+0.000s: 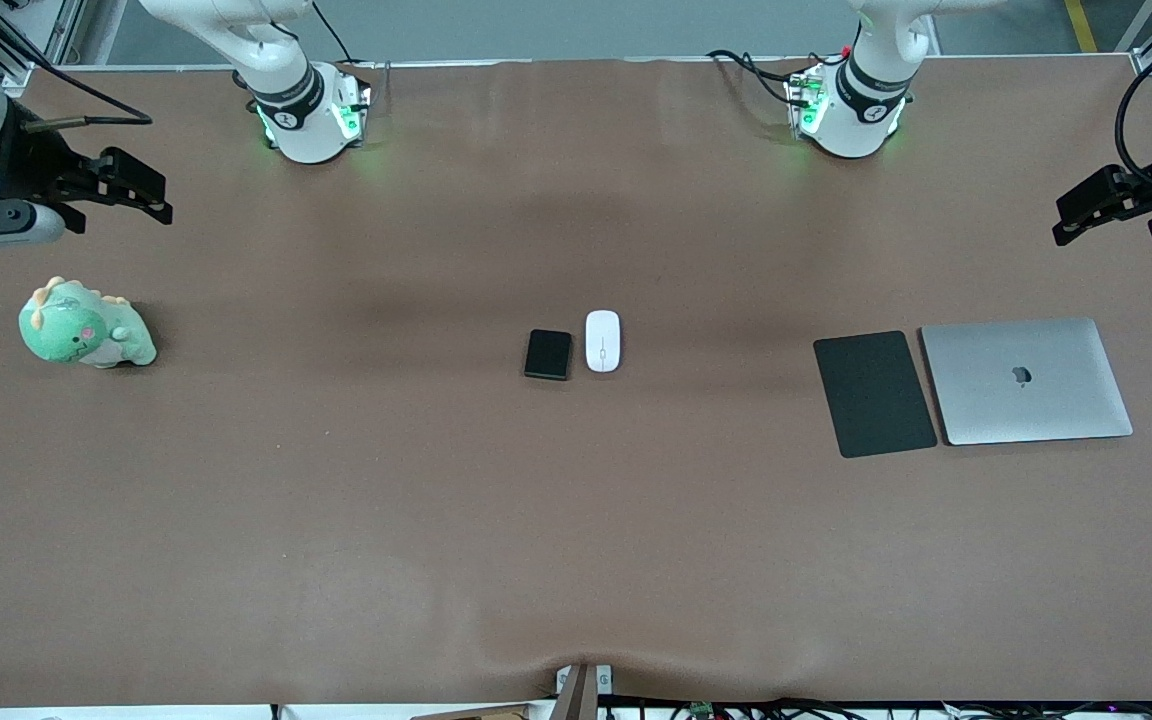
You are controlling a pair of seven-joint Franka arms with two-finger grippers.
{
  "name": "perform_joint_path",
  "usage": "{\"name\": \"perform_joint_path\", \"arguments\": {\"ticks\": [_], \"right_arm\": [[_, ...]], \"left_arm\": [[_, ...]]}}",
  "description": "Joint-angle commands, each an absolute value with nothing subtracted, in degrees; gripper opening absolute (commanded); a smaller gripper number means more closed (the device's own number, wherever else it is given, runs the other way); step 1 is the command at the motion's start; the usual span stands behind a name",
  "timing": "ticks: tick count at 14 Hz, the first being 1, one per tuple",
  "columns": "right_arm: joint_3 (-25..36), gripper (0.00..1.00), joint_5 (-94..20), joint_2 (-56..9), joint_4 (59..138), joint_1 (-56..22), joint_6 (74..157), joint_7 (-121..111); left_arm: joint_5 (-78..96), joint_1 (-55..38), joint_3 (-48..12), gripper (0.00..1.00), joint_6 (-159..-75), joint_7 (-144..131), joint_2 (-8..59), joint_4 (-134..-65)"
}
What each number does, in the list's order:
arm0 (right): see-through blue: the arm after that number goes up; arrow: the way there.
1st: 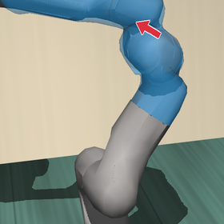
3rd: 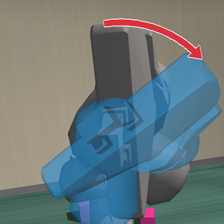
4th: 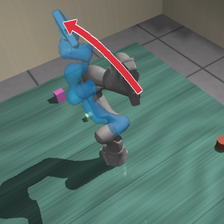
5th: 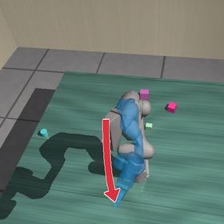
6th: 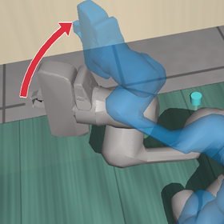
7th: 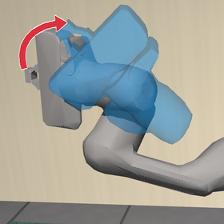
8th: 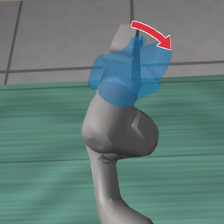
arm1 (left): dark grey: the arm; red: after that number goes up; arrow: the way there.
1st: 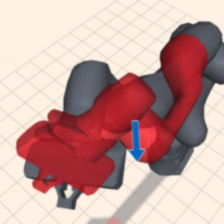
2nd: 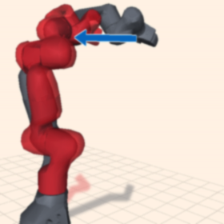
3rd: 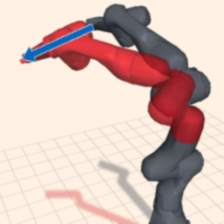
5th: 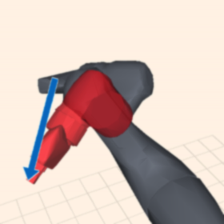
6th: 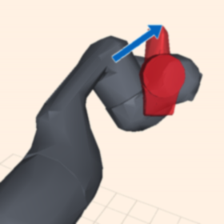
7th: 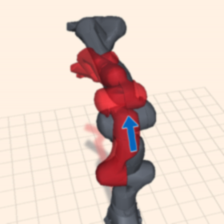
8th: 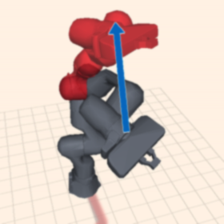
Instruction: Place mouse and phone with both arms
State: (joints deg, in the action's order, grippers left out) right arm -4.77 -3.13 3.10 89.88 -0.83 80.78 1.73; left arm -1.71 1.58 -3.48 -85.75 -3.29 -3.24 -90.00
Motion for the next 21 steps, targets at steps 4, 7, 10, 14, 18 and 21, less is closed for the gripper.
{"name": "perform_joint_path", "arguments": {"ticks": [4,7,10,14,18,21], "right_arm": [[-4.75,1.00,-2.99,2.37,89.56,-0.70,81.12,1.41],[-4.75,1.00,-2.99,1.94,90.17,-0.96,81.21,1.49],[-4.83,1.00,-2.99,1.58,90.44,-0.88,81.12,1.41],[-4.75,1.00,-2.99,1.58,90.44,-0.27,80.60,0.97],[-4.75,1.00,-2.81,1.23,90.44,-0.09,81.30,1.05],[-4.75,1.00,-2.81,-0.52,90.44,-0.17,83.31,1.05]], "left_arm": [[-0.44,1.93,-3.52,1.00,-84.38,-2.28,-3.08,-88.16],[-0.35,1.50,-3.52,1.00,-84.38,-2.90,-2.55,-87.98],[-0.26,0.01,-4.47,1.00,-84.29,-3.68,-1.50,-88.85],[-0.35,-3.07,-10.35,1.00,-84.90,-14.39,3.59,-89.74],[-0.44,-3.16,-19.66,1.00,-91.46,-22.31,10.27,-91.31],[-0.70,-4.38,-24.25,1.00,-101.39,-27.84,13.00,-96.05]]}}
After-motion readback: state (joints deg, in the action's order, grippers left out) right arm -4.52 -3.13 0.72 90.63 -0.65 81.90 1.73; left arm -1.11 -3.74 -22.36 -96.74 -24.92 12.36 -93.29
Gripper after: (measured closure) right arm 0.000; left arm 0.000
